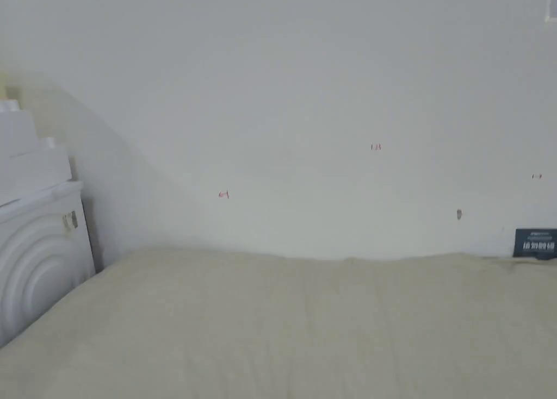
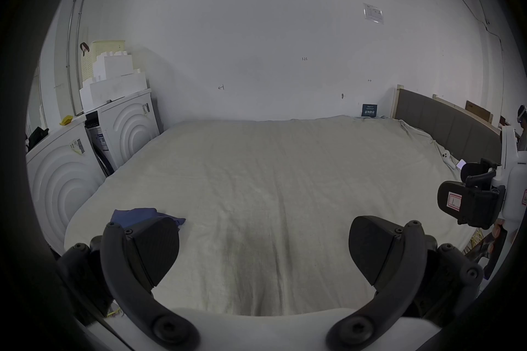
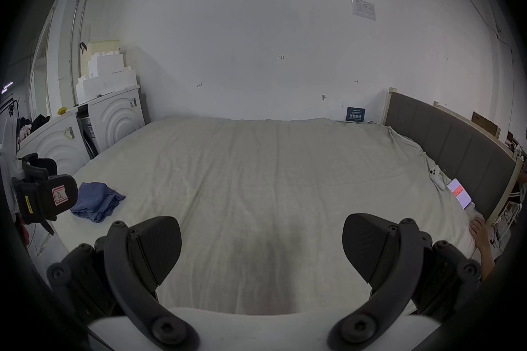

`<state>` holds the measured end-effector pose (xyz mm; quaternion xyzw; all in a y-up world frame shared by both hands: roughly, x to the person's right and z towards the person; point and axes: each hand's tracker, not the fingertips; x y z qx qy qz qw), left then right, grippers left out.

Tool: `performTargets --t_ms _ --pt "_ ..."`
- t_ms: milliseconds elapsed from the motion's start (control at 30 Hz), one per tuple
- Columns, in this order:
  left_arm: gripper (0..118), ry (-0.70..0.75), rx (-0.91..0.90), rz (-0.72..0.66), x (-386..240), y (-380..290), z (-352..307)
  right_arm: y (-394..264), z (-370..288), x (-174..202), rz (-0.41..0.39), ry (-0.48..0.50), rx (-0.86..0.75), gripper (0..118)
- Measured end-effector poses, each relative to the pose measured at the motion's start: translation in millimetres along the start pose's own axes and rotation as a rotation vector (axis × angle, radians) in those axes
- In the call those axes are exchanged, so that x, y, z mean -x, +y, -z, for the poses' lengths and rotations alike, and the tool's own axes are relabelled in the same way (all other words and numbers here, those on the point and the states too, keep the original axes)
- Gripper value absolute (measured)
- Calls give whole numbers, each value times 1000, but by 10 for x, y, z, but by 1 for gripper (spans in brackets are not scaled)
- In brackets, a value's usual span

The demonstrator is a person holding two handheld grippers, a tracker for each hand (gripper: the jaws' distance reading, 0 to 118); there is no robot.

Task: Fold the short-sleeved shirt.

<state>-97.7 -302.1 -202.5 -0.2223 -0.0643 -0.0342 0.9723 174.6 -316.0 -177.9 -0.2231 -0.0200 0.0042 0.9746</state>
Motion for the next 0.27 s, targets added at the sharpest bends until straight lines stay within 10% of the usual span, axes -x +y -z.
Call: performTargets --t_ms 267 --pt "118 -4 2 -5 8 -23 -7 12 -30 -26 38 19 -4 113"
